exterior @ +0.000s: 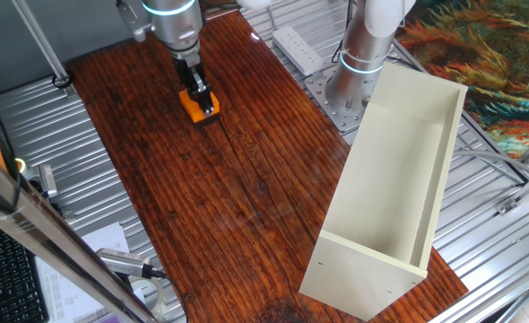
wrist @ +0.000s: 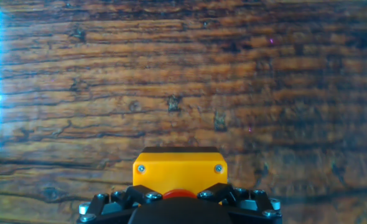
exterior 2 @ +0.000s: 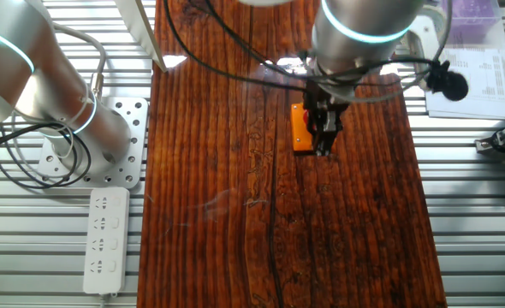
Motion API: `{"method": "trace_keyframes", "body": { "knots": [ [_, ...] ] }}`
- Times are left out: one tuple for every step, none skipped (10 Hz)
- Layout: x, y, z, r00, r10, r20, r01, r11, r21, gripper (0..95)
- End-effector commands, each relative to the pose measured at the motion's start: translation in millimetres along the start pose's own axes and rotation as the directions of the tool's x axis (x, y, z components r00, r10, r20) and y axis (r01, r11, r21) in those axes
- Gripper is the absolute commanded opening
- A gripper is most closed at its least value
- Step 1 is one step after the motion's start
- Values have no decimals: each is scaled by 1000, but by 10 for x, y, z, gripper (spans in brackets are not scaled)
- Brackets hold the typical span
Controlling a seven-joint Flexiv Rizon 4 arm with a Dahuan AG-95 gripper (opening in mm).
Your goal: Take the object down from the shelf
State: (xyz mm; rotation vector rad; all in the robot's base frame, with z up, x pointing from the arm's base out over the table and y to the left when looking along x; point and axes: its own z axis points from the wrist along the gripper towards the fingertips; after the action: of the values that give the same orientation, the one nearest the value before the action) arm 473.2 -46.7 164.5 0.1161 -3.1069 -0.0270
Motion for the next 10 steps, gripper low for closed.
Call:
{"method": "trace_keyframes", "body": {
  "knots": [
    [-58,11,62,1000,-2,-4,2,1000,7,0],
    [-96,2,111,1000,-1,-4,1,1000,8,0],
    [-126,-10,147,1000,-1,-4,1,1000,9,0],
    [-157,-32,181,1000,-1,-4,1,1000,12,0],
    [-168,-57,192,1000,-1,-4,1,1000,12,0],
    [-166,-65,183,1000,-5,-1,5,1000,11,0],
    [-166,-65,183,1000,-21,11,21,1000,12,0],
    [-166,-65,183,1000,-5,5,5,1000,11,0],
    [-166,-65,183,1000,7,-5,-7,1000,10,0],
    [-166,-65,183,999,25,-22,-24,1000,10,0]
  ]
}}
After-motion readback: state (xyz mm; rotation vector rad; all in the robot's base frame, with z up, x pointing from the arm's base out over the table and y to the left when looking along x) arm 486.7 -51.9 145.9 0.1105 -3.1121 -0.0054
